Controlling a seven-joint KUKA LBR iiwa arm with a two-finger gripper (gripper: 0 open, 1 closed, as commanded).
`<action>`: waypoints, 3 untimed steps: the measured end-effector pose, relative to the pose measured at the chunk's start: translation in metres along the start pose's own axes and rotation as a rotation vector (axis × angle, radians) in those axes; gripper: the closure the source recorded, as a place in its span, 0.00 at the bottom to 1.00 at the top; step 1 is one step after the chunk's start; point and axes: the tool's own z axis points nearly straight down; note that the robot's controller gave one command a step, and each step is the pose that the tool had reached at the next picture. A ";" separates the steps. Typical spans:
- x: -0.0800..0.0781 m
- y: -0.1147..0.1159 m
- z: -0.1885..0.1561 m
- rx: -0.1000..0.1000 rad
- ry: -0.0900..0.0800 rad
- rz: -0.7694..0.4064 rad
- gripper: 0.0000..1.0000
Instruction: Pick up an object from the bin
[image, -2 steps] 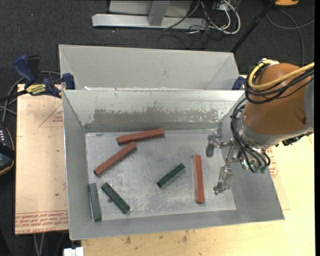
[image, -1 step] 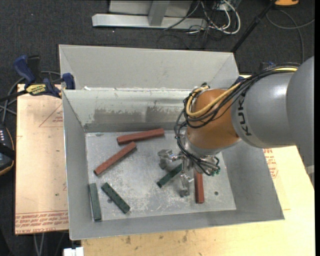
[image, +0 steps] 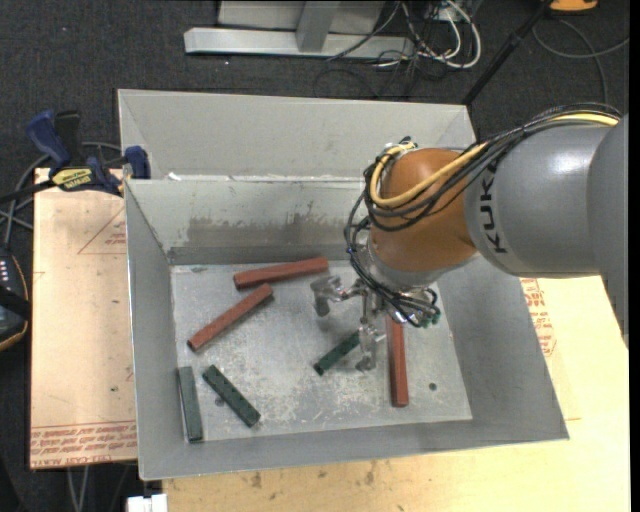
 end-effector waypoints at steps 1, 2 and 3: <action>0.007 -0.001 -0.015 -0.001 0.003 -0.054 0.00; -0.012 -0.002 0.033 -0.003 0.006 -0.213 0.00; -0.012 -0.001 0.033 -0.003 0.005 -0.211 0.00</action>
Offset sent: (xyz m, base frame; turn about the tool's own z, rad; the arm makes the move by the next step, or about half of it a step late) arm -0.0062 -0.0050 0.0146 -0.0566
